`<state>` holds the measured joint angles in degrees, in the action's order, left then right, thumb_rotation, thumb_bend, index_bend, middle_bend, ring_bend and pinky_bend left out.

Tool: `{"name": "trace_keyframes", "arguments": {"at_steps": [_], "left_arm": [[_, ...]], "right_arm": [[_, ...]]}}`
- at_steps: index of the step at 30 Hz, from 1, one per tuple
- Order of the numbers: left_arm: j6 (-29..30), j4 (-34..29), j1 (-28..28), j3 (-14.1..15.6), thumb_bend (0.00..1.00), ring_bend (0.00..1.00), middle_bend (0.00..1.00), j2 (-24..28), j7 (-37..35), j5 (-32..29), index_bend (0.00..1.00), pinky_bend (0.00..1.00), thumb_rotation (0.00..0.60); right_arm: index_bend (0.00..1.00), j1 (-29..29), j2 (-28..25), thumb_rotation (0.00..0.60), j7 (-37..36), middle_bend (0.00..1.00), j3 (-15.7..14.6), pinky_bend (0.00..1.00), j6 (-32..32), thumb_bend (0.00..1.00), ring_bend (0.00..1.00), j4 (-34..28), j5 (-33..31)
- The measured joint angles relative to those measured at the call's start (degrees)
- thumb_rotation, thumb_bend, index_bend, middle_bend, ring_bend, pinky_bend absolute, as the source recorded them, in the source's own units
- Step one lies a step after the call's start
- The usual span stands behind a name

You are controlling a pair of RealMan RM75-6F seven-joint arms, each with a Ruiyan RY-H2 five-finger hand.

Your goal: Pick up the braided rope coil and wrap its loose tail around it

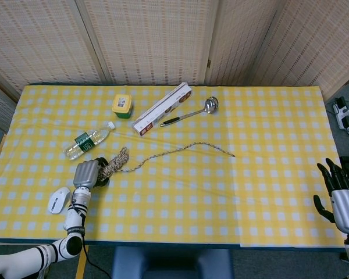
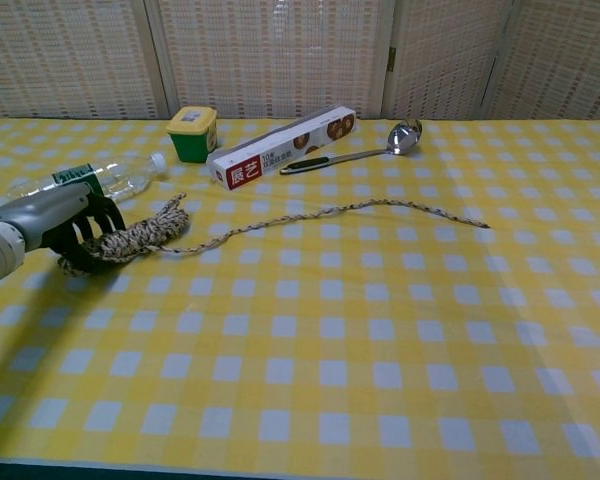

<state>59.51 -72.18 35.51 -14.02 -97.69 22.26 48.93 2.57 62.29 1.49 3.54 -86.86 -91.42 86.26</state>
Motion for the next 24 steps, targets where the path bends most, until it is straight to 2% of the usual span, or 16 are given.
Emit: {"name": "trace_keyframes", "arguments": {"at_steps": [9, 13, 17, 24], "left_arm": [[-0.9, 3.1, -0.5, 0.6, 0.48, 0.57, 0.58, -1.1, -5.4, 3.9, 0.58, 0.61, 0.600], [-1.4, 3.6, -0.9, 0.9, 0.55, 0.63, 0.65, -1.0, -8.9, 6.1, 0.65, 0.72, 0.600], [-1.1, 4.0, -1.5, 1.7, 0.60, 0.67, 0.70, -0.5, -14.1, 11.0, 0.70, 0.77, 0.600], [2.5, 3.6, -2.7, 4.1, 0.63, 0.70, 0.73, 1.7, -24.2, 22.4, 0.72, 0.79, 0.600]], "right_arm": [[0.00, 0.2, 0.0, 0.600, 0.3, 0.00, 0.1, 0.00, 0.4, 0.46, 0.09, -0.1, -0.1], [0.00, 0.3, -0.2, 0.600, 0.1, 0.00, 0.1, 0.00, 0.7, 0.46, 0.09, -0.4, -0.2], [0.00, 0.8, -0.5, 0.600, 0.0, 0.00, 0.1, 0.01, 1.5, 0.46, 0.10, -0.8, 0.0], [0.00, 2.5, -0.8, 0.600, 0.2, 0.00, 0.2, 0.02, 4.1, 0.46, 0.10, -1.8, 0.1]]}}
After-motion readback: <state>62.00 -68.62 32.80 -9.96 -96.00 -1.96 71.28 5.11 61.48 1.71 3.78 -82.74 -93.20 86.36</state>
